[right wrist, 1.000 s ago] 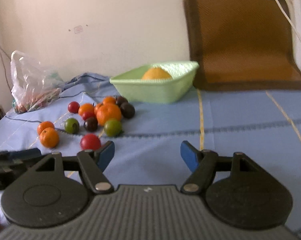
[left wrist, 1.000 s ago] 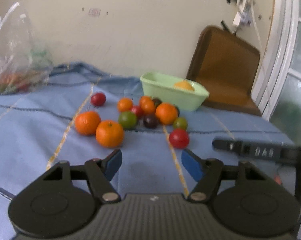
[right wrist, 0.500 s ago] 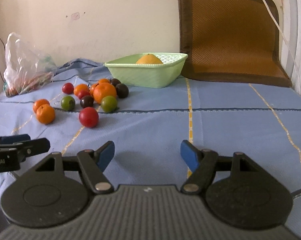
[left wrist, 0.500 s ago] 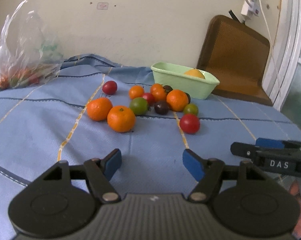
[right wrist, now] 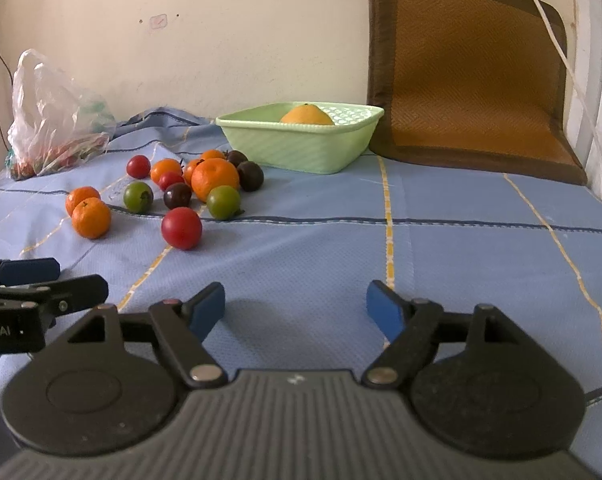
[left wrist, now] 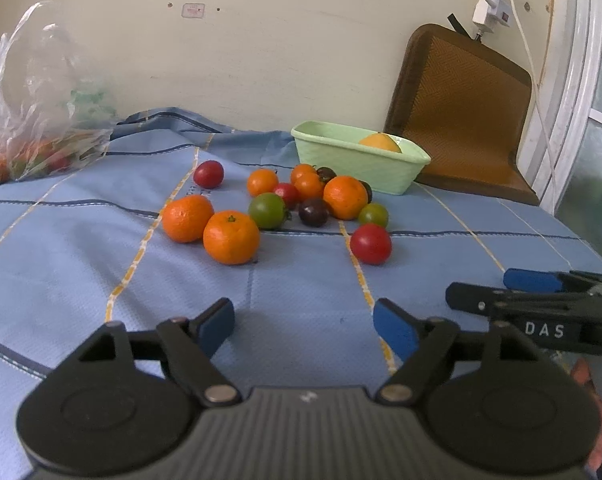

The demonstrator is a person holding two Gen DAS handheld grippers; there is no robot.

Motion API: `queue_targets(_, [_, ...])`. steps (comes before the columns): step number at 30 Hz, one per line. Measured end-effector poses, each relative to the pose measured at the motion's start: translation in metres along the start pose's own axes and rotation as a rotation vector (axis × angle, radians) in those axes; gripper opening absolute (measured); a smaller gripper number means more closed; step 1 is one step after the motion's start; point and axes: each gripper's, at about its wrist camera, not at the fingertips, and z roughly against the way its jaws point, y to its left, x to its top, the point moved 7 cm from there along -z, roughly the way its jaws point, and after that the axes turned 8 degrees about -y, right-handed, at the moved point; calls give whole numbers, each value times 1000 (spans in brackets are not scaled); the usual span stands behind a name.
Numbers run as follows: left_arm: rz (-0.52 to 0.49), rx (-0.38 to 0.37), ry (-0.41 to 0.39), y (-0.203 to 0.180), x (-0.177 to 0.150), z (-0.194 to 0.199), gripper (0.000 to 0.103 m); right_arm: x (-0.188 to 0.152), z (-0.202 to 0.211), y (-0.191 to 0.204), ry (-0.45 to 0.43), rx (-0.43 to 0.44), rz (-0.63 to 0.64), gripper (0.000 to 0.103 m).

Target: Organize fruits

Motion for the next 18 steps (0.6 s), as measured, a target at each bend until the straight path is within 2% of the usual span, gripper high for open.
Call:
queue_targets(7, [-14, -1, 7, -2, 0, -2, 84, 0, 3, -2, -12, 39, -38, 84])
queue_targets(18, [25, -25, -3, 2, 1, -1, 84, 0, 10, 8, -50, 81, -73, 85])
